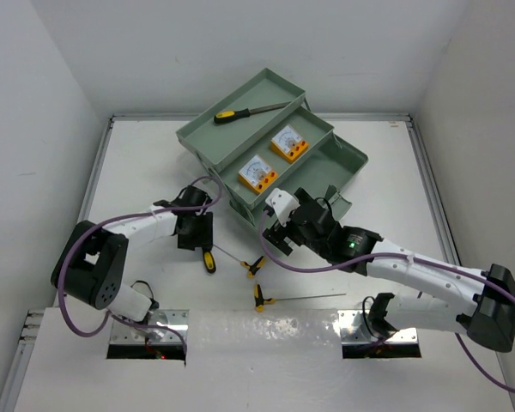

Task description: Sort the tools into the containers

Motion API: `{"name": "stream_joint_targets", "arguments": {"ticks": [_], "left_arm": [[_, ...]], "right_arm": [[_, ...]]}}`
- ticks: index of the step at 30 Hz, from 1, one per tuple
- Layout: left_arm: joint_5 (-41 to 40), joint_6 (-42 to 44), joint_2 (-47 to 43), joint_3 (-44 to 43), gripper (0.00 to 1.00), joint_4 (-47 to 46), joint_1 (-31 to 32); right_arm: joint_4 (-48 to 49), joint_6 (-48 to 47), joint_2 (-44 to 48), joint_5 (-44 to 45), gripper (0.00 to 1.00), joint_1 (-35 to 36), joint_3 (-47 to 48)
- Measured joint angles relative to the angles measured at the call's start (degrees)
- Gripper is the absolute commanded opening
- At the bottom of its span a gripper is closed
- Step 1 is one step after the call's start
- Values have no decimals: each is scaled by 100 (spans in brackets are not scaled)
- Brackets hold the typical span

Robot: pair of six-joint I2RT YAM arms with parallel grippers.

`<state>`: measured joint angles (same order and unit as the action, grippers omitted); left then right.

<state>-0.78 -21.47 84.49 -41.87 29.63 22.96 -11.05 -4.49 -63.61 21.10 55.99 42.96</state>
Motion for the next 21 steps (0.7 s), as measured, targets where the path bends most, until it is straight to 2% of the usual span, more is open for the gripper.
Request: {"name": "stream_joint_targets", "arguments": {"ticks": [1,2,4,5,10,17,21], "left_arm": [[0,-4,9,11,50,-31,0],[-4,-4,15,33,39,-76,0],[-9,-26,37,59,29,-155,0],[-26,-20,72,55,20,-184,0],[-81,-39,203,-59,0,-197,-17],[-74,-68,262,-153,0,-90,-66],[-140,-66,415,-516,0,275,-166]], "right_arm": [[-11,-2,0,4,99,0,0],[-15,-4,0,13,99,0,0],[-17,-7,0,35,99,0,-2],[-13,-9,0,44,99,0,-11],[-20,-31,2,85,99,0,-66],[-15,-61,101,105,99,0,-179],[-20,-94,197,120,99,0,-227]]}}
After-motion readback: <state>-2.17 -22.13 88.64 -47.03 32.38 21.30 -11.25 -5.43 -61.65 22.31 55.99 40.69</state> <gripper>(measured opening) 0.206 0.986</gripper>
